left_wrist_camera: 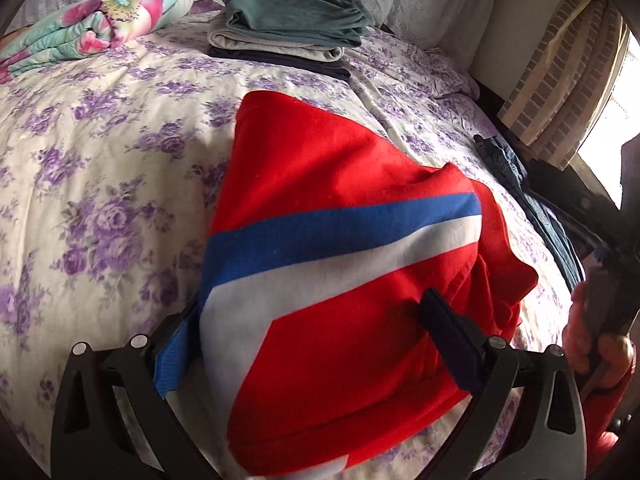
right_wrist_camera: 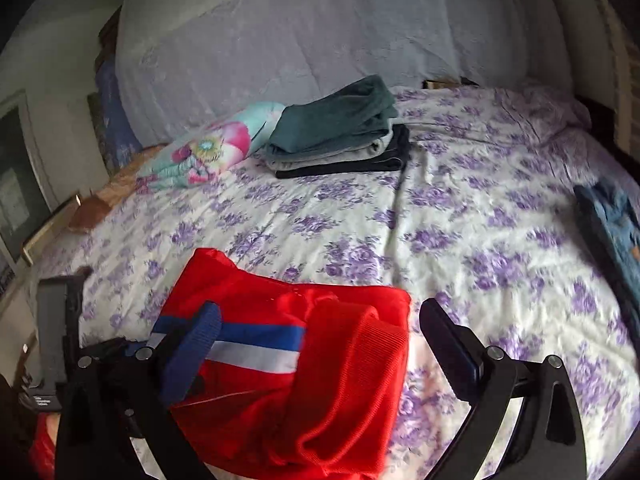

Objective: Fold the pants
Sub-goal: 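Grasp the folded pants bundle with the left gripper while the right gripper grasps its other end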

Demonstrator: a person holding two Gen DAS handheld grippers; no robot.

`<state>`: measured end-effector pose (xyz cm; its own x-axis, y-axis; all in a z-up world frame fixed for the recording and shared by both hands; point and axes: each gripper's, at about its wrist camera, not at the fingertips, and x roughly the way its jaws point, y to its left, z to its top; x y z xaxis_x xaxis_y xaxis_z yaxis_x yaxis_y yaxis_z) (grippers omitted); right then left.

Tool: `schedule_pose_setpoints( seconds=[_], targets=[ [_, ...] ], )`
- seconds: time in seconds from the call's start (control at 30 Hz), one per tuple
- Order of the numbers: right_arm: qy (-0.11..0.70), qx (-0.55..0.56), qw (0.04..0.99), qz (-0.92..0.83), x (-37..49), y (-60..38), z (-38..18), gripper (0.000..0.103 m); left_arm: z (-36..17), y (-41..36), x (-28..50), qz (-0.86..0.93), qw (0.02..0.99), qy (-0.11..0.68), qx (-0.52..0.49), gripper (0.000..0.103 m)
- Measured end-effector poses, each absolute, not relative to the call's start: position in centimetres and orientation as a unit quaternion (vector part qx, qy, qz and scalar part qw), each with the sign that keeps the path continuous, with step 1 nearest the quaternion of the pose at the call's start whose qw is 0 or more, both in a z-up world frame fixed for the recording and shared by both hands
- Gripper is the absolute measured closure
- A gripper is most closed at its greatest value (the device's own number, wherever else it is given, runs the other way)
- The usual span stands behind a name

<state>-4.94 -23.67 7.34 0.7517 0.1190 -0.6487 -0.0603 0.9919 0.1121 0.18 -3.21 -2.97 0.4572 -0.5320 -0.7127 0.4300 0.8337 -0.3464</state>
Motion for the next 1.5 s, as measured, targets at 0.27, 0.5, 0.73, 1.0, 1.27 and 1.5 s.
schedule_pose_setpoints(
  seconds=[0.27, 0.5, 0.73, 1.0, 1.27, 1.5],
  targets=[
    [0.446, -0.047, 0.893, 0.039, 3.5, -19.3, 2.0, 0.004, -3.0, -3.5, -0.6, -0.250, 0.863, 0.437, -0.036, 0.004],
    [0.377, 0.027, 0.925, 0.019, -2.8, -23.8, 7.3, 0.004, -3.0, -3.3, -0.6, -0.259, 0.860, 0.438, -0.042, 0.004],
    [0.455, -0.016, 0.890, 0.012, -5.5, -24.1, 0.6, 0.003, -3.1, -3.4, -0.6, -0.258, 0.860, 0.437, -0.039, 0.004],
    [0.454, 0.109, 0.882, 0.068, -6.7, -26.7, 1.7, 0.004, -3.0, -3.1, -0.6, -0.265, 0.858, 0.438, -0.047, 0.004],
    [0.456, 0.182, 0.865, 0.105, -3.9, -27.9, -0.1, 0.003, -3.1, -3.6, 0.3, -0.278, 0.850, 0.444, -0.044, 0.004],
    [0.435, 0.191, 0.871, 0.125, -2.7, -27.8, -0.4, 0.003, -3.1, -3.8, 0.3, -0.277, 0.853, 0.442, -0.040, 0.004]
  ],
)
